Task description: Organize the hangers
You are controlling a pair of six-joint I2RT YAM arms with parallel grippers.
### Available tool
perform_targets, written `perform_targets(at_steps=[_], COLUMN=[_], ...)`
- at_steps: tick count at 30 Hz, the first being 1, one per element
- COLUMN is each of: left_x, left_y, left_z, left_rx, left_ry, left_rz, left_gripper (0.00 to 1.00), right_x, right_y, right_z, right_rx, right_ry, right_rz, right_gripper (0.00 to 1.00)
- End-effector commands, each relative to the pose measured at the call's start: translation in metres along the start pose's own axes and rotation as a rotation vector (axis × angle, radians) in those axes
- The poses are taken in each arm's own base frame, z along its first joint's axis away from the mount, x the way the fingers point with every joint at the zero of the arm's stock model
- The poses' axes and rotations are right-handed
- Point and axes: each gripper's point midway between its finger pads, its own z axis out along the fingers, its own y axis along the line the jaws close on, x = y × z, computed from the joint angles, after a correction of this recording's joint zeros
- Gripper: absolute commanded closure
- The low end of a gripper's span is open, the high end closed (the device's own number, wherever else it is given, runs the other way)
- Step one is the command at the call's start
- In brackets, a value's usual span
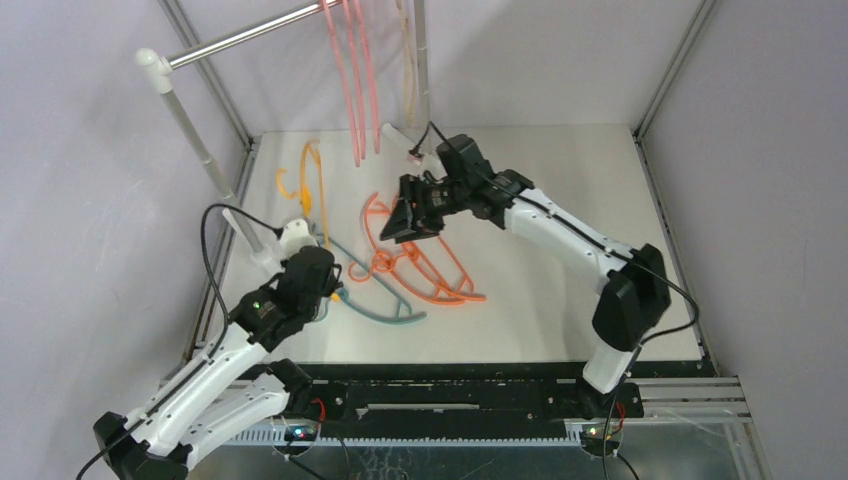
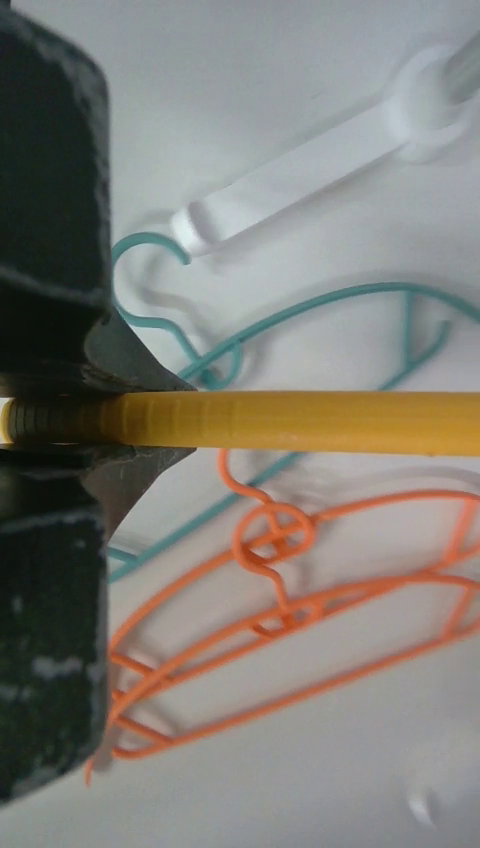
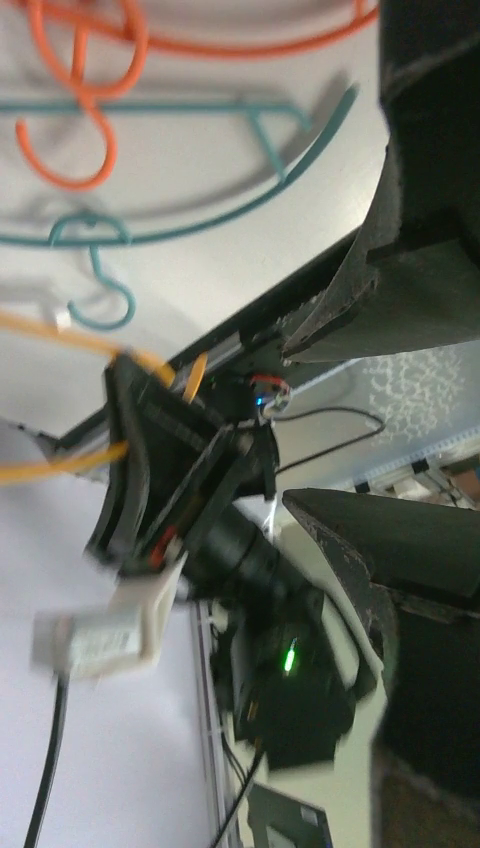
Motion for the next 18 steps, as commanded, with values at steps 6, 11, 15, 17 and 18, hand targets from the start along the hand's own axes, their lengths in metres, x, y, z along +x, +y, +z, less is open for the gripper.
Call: perform_targets(at_steps=[6, 11, 15, 17, 18], left_x=[-0.171, -0.218, -0.243, -0.252, -0.257], left_y=[-0.035, -0.064, -0.078, -0.08, -0.078], left_z=[-0.057, -0.063, -0.053, -0.045, -0.041], left_rx=[-0.029, -0.002, 0.013, 0.0, -0.016], left_ry=[-0.311, -0.372, -0.369, -0.359, -0.358], left_rz=[0.112, 0.158, 0.166, 0.172, 0.17], left_gripper=[1.0, 1.0, 1.0, 1.0, 1.0], right_x=[0.04, 0.044, 0.04, 0.039, 0.038], right_y=[-0.092, -0.107, -0.109, -0.11, -0.11], right_z=[-0.055, -0.066, -0.07, -0.072, -0.073], right_rx=[0.326, 0.355, 0.353, 0.354, 0.353], right_ry=[-0.008, -0.02, -0.032, -0.038, -0.041], right_rz=[-0.047, -0.032, -0.027, -0.025, -0.026], right_gripper=[0.42, 0.42, 0.42, 0.42, 0.42])
